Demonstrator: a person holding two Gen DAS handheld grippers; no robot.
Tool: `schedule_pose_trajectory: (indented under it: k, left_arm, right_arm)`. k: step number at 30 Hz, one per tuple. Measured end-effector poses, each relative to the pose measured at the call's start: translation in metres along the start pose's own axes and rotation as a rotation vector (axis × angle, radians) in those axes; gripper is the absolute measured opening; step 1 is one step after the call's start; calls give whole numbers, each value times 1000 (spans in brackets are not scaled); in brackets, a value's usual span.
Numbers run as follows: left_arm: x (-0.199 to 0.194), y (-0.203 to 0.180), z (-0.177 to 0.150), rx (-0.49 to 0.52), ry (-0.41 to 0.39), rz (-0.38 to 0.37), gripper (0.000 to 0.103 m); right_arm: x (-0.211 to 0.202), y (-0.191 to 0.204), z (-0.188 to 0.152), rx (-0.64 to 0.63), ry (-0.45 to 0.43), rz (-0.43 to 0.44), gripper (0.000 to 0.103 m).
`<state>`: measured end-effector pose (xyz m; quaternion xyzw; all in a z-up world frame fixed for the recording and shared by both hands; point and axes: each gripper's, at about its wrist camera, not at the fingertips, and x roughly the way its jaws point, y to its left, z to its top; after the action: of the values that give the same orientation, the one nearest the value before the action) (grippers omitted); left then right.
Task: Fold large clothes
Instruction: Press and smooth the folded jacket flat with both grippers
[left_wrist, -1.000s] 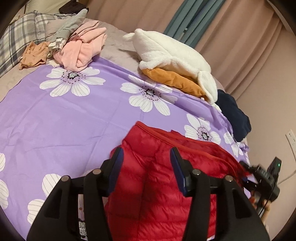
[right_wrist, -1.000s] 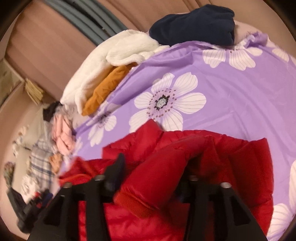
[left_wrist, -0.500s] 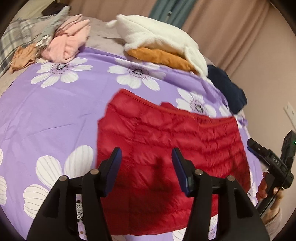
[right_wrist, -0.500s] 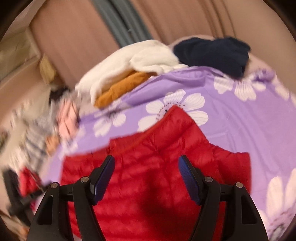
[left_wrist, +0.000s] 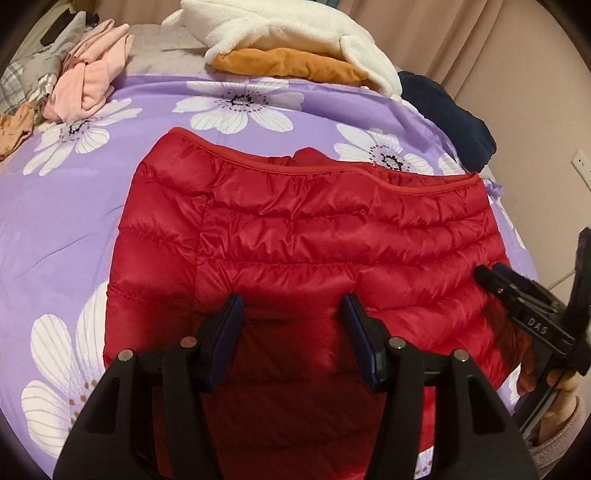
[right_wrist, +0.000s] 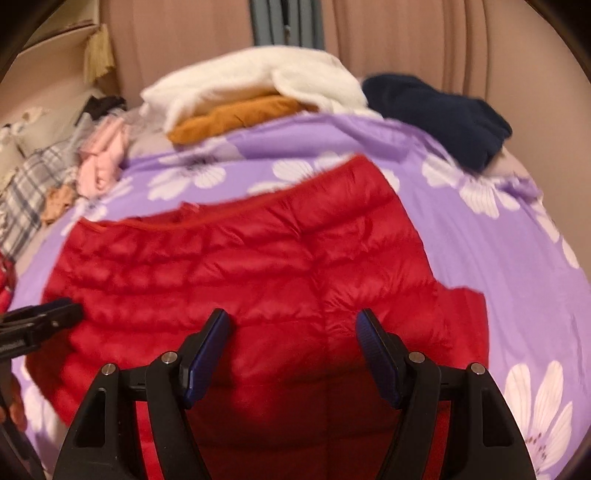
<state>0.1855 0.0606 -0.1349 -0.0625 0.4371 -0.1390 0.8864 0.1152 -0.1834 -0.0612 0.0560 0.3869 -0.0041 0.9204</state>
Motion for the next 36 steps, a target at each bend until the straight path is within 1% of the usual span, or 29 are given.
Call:
schedule_pose_trajectory:
  k: [2, 7, 14, 19, 20, 21, 30, 33, 36]
  left_arm:
    - [6, -1, 4, 4, 2, -3, 56]
    - [19, -4, 13, 9, 5, 7, 57]
    - [39, -14, 33, 56, 21, 15, 58]
    - [53, -14, 45, 51, 40, -8, 59]
    - [54, -14, 46, 59, 24, -17, 60]
    - [55, -15, 46, 60, 23, -16, 60]
    - [58, -18, 45, 75, 22, 2, 62]
    - [53, -19, 45, 74, 15, 15, 62]
    - [42, -22, 42, 82, -2, 27, 62]
  right_arm:
    - [4, -1, -3, 5, 2, 2, 71]
    - [11, 2, -2, -11, 11, -31, 71]
    - [18, -14, 4, 46, 32, -86, 71]
    - [23, -19, 6, 65, 35, -100, 71]
    - [24, -20, 6, 70, 33, -100, 71]
    - [25, -21, 6, 74, 31, -100, 72]
    - [29, -20, 5, 74, 22, -109, 74]
    - [22, -20, 6, 74, 15, -106, 74]
    - [5, -20, 6, 80, -27, -85, 74]
